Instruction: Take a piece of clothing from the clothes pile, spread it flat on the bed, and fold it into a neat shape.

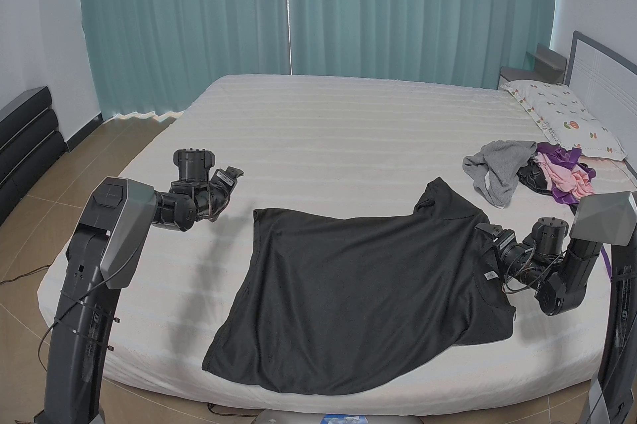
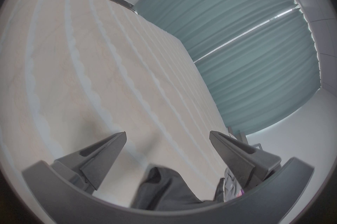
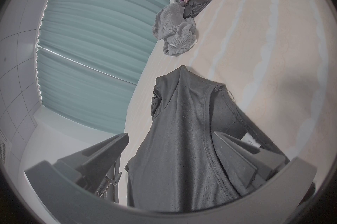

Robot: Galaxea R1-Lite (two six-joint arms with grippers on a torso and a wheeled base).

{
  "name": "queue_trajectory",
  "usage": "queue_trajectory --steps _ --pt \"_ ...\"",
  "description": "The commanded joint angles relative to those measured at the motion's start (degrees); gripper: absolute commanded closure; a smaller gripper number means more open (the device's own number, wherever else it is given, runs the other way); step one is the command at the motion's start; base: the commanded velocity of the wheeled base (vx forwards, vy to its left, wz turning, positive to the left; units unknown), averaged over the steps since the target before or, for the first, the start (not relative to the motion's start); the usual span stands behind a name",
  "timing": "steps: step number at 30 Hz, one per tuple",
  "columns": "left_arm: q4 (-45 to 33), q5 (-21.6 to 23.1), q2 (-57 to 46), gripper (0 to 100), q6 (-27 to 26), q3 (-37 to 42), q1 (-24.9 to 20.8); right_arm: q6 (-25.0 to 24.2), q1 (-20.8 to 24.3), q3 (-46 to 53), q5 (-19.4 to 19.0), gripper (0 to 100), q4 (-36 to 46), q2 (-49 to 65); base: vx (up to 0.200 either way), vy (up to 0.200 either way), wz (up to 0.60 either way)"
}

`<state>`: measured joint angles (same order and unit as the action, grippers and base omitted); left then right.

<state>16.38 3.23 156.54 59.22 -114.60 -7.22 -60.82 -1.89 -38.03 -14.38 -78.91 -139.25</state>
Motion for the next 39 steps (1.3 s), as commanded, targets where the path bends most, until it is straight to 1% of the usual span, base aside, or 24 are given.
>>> queue_trajectory --steps 1,4,9,13,21,22,29,34,37,39 --pt "-0.1 1.0 0.1 0 0.0 0.0 -1.6 0.0 0.0 0.0 0.0 0 0.0 -0.1 0.0 0.0 0.0" --pt "-0.1 1.3 0.9 0 -0.1 0.0 -2.9 0.0 0.0 0.0 0.0 0 0.0 -0.1 0.0 0.0 0.0" --pt "0.5 1.1 2.8 0 -4.6 0.0 -4.6 0.0 0.0 -0.1 0.0 0 0.0 -0.1 0.0 0.0 0.0" --pt "0.7 0.5 3.7 0 -5.1 0.0 -5.9 0.0 0.0 0.0 0.0 0 0.0 -0.2 0.0 0.0 0.0" --pt "0.8 0.5 4.6 0 -5.4 0.0 -6.0 0.0 0.0 -0.1 0.0 0 0.0 -0.2 0.0 0.0 0.0" --pt "0.9 0.5 4.7 100 -5.7 0.0 -6.0 0.0 0.0 -0.2 0.0 0 0.0 -0.2 0.0 0.0 0.0" --pt "1.3 -0.5 4.4 100 -6.1 0.0 -5.9 0.9 -0.5 -1.4 0.0 0 0.1 0.4 0.0 0.0 0.0" --pt "1.4 -3.4 2.2 100 -6.1 0.0 -5.3 3.5 -0.7 -5.6 0.0 0 3.1 1.7 0.0 0.0 0.0" --pt "1.5 -4.0 -0.3 100 -6.1 0.0 -4.6 8.3 -0.7 -10.7 0.1 0 10.6 1.9 0.0 0.0 0.0" --pt "1.5 -4.0 -1.5 100 -6.1 0.0 -4.5 10.6 -0.8 -14.8 0.5 0 15.2 1.7 0.0 0.0 0.0"
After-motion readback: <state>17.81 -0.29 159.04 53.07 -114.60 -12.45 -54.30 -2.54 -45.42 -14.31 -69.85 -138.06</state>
